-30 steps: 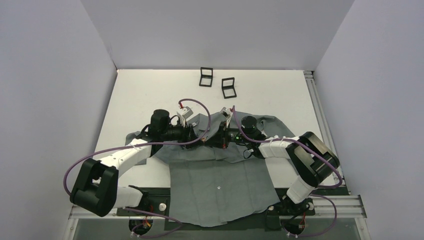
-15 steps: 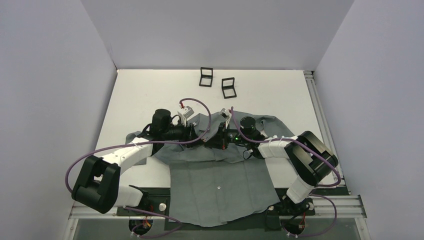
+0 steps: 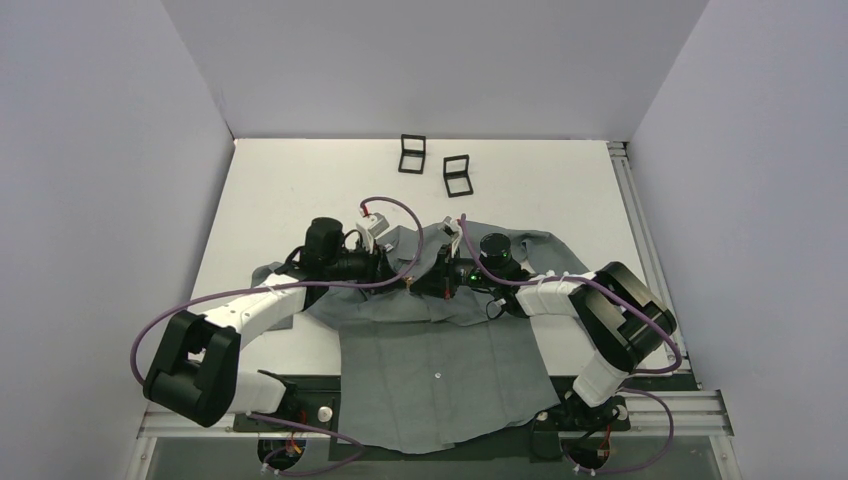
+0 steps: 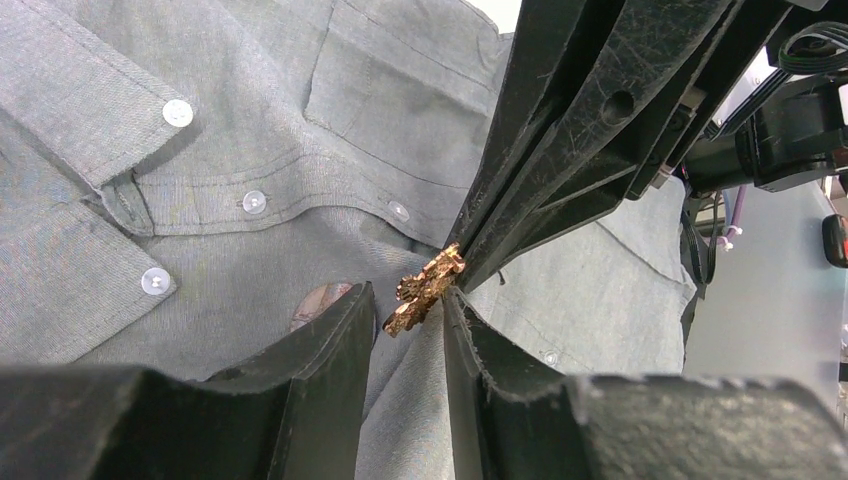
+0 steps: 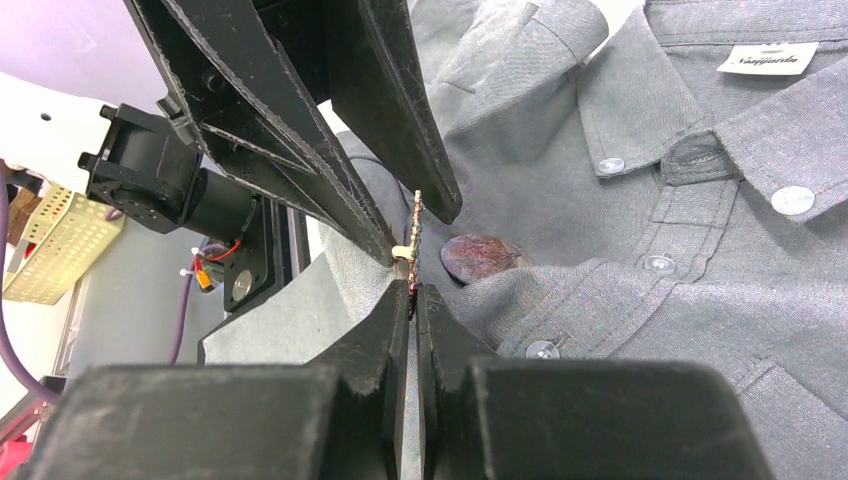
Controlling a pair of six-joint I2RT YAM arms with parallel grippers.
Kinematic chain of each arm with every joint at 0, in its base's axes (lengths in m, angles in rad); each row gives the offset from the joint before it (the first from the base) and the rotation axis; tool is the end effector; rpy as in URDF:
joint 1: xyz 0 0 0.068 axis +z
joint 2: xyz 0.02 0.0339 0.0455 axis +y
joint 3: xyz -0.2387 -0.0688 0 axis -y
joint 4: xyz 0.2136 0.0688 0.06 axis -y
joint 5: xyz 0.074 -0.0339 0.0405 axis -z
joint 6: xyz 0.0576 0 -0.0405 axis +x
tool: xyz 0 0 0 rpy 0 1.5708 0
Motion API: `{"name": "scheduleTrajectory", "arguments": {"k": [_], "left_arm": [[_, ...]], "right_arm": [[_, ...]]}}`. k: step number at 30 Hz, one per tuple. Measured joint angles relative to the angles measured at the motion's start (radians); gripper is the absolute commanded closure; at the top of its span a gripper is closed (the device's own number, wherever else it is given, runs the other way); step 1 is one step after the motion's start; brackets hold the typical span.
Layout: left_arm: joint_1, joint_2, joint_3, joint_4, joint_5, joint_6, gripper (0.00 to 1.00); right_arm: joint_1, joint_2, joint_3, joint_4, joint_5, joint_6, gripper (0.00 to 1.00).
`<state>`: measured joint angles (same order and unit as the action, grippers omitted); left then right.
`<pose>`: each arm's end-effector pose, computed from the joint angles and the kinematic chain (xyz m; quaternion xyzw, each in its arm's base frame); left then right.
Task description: Remove the brooch from the garment
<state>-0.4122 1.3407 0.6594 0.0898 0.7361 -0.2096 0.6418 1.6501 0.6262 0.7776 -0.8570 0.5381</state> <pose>0.2283 -0.1421 0.1929 0.2516 0.8021 -0.4365 0.3206 0.2219 0.2202 0.1730 -0.2923 0.7031 0.5834 0.2825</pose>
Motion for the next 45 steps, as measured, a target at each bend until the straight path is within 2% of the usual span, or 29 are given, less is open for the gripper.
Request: {"name": "scheduleTrajectory", "arguments": {"k": [1,4,6,18,31,33,37,39,41,43,45], "left_arm": [[0.001,0.0,0.0,-0.002,0.003,0.003,0.71],[0.011,0.0,0.0,-0.005,0.026,0.008,0.53],[0.024,-0.002,0.0,-0.006,0.046,0.012,0.48],[0.106,-0.028,0.0,0.028,0.145,0.043,0.51],[0.076,0.002,-0.003,0.042,0.154,0.092,0.51],[0.06,0.011,-0.003,0.043,0.154,0.095,0.55],[0.046,0.033,-0.003,0.042,0.154,0.1,0.7],[0.046,0.04,-0.003,0.042,0.16,0.1,0.79],[0.044,0.04,-0.003,0.043,0.174,0.101,0.95],[0.042,0.04,-0.003,0.041,0.191,0.102,1.0],[0.041,0.039,-0.003,0.041,0.211,0.109,1.0]], "right_arm": [[0.0,0.0,0.0,-0.002,0.0,-0.002,1.0],[-0.002,0.0,0.0,-0.003,-0.001,-0.003,1.0],[-0.004,0.0,0.0,-0.003,-0.007,-0.003,1.0],[-0.006,0.0,0.0,-0.016,-0.045,-0.018,1.0],[-0.006,-0.007,0.0,-0.016,-0.057,-0.032,1.0],[-0.006,-0.007,0.0,-0.016,-0.06,-0.032,1.0],[-0.006,-0.007,0.0,-0.015,-0.065,-0.032,1.0],[-0.006,-0.007,0.0,-0.016,-0.065,-0.033,1.0],[-0.008,-0.007,-0.001,-0.016,-0.064,-0.033,1.0],[-0.008,-0.007,-0.002,-0.016,-0.063,-0.033,1.0],[-0.013,-0.007,-0.005,-0.017,-0.063,-0.034,1.0]]}}
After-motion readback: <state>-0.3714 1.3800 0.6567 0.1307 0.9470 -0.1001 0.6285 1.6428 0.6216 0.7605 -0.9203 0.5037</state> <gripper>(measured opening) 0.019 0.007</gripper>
